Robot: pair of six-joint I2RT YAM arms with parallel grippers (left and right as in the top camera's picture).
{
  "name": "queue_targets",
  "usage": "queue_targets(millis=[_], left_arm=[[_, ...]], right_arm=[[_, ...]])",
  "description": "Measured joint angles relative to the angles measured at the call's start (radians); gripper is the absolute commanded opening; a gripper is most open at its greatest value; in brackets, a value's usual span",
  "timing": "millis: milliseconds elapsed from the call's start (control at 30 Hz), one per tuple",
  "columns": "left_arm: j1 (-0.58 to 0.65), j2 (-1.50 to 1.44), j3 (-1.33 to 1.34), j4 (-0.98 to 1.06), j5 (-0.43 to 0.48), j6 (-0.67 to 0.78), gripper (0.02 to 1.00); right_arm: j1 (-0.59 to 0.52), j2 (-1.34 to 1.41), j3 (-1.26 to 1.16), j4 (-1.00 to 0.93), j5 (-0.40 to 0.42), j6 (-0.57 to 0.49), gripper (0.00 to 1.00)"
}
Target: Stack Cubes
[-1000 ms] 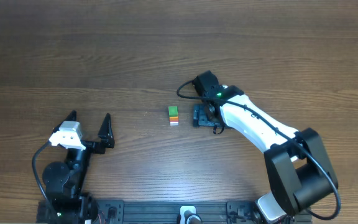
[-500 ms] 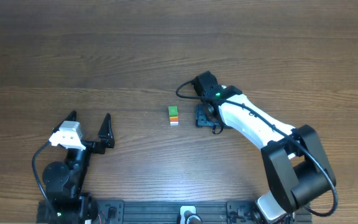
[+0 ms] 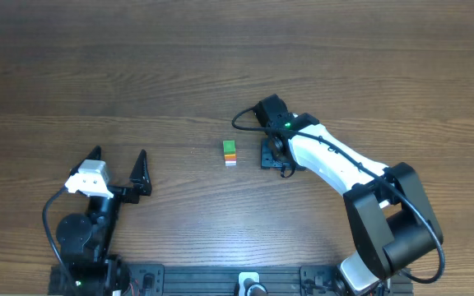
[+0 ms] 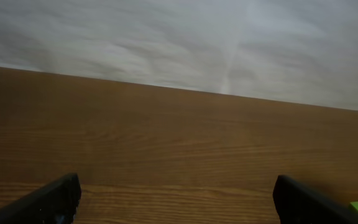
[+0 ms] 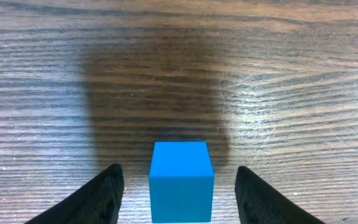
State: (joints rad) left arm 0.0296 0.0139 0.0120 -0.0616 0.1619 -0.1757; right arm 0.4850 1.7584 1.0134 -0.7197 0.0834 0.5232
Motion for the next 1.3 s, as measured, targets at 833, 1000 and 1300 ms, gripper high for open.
queue_targets(millis=[833,1000,1300], left_arm=[[0.000,0.000,0.000,0.000,0.000,0.000,1.000],[0.000,0.000,0.000,0.000,0.000,0.000,1.000],[0.000,0.000,0.000,0.000,0.000,0.000,1.000]], right_arm=[[0.005,0.001,-0.020,0.019,-0.011,-0.002,0.264],[0.006,0.001,-0.020,0.021,-0.011,-0.003,0.226],[0.007,0.001,-0.011,-0.011,-0.014,-0.003,0.106]])
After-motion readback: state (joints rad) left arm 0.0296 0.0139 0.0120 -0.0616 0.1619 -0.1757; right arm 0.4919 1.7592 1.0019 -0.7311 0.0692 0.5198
